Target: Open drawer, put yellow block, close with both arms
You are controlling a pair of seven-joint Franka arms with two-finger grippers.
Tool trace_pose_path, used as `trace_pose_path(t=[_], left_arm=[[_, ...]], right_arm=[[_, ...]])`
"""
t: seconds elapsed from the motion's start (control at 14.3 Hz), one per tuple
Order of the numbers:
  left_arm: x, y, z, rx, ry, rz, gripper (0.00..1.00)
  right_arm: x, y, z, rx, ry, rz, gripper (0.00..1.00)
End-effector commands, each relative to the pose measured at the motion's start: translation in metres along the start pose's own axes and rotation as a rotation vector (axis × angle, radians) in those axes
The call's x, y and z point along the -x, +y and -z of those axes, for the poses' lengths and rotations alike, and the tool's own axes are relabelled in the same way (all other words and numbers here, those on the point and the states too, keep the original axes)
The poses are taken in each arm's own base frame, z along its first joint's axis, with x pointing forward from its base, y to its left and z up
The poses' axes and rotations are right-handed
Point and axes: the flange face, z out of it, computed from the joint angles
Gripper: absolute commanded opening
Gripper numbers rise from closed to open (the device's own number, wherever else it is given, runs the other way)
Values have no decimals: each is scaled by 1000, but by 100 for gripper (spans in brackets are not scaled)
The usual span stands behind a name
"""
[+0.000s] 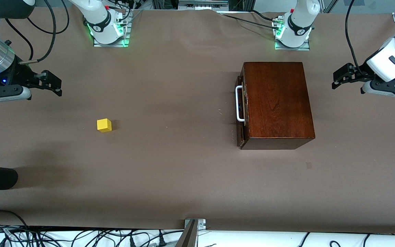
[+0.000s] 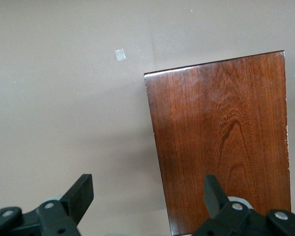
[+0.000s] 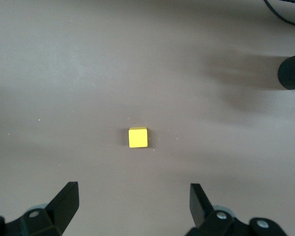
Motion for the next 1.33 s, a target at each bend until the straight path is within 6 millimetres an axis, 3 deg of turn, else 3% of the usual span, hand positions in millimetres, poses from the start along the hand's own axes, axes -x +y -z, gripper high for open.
trace_pose_path(t=[0.0,0.56,0.77,1.05,1.19,1.26], left_arm=[[-3,-1,8,6,1,8,100],[-4,2,4,12,-10,5,100],[-12,15,-14,4,-67,-21,100],[-24,12,-26,9,-84,-30,100],[-26,21,-24,18,-79,-26,100],[-28,40,-21,14,-69,-53,100]], right_arm=[[0,3,2,-4,4,12,100],[0,5,2,-10,3,6,100],[-2,4,14,2,25,3,100],[3,15,21,5,25,-11,100],[2,15,24,4,20,-10,100],[1,15,25,2,23,-11,100]])
